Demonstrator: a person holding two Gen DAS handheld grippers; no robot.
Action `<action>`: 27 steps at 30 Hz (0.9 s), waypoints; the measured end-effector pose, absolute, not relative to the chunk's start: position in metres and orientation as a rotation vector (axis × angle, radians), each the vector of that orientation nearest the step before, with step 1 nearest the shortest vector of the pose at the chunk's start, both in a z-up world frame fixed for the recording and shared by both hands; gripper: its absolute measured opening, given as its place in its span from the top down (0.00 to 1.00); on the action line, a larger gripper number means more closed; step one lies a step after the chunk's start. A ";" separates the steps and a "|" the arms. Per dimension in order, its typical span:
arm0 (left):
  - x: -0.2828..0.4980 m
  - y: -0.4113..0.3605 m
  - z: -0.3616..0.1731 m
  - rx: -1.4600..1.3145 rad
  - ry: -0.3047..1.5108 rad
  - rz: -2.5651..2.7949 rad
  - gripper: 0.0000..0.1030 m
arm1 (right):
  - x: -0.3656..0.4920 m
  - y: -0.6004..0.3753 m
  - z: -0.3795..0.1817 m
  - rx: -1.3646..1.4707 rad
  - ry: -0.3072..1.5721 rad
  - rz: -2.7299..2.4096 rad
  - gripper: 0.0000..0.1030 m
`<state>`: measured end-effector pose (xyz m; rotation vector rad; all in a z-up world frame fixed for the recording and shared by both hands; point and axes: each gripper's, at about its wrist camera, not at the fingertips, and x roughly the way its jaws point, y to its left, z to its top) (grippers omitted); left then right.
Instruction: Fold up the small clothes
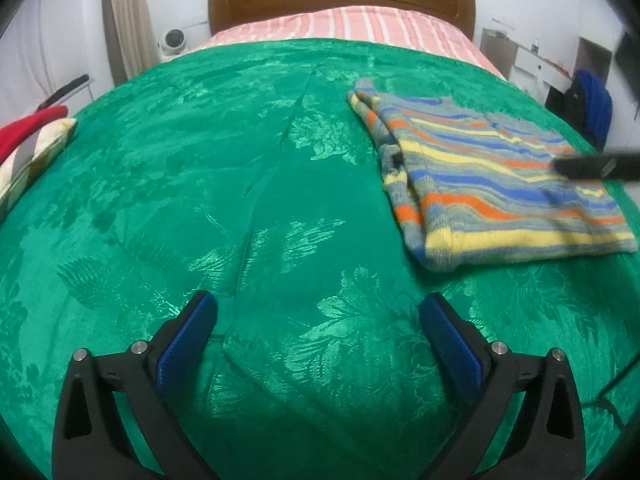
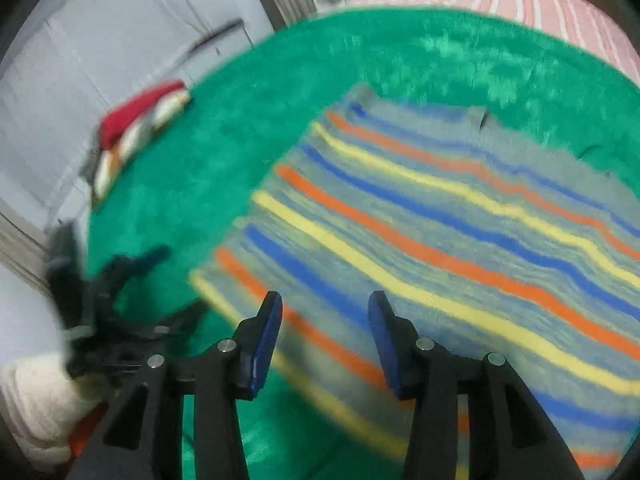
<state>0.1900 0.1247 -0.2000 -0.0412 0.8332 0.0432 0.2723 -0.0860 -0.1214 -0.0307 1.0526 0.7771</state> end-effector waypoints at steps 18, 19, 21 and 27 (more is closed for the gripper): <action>0.187 0.122 -0.201 -0.023 0.820 0.057 0.00 | 0.196 -0.262 -0.114 -0.014 0.942 0.357 0.49; 0.187 0.122 -0.201 -0.023 0.818 0.058 0.00 | 0.196 -0.268 -0.111 -0.009 0.918 0.346 0.48; 0.187 0.121 -0.201 -0.024 0.817 0.058 0.00 | 0.198 -0.277 -0.118 0.033 0.911 0.348 0.48; 0.187 0.122 -0.202 -0.018 0.817 0.064 0.00 | 0.182 -0.304 -0.158 0.112 1.020 0.319 0.48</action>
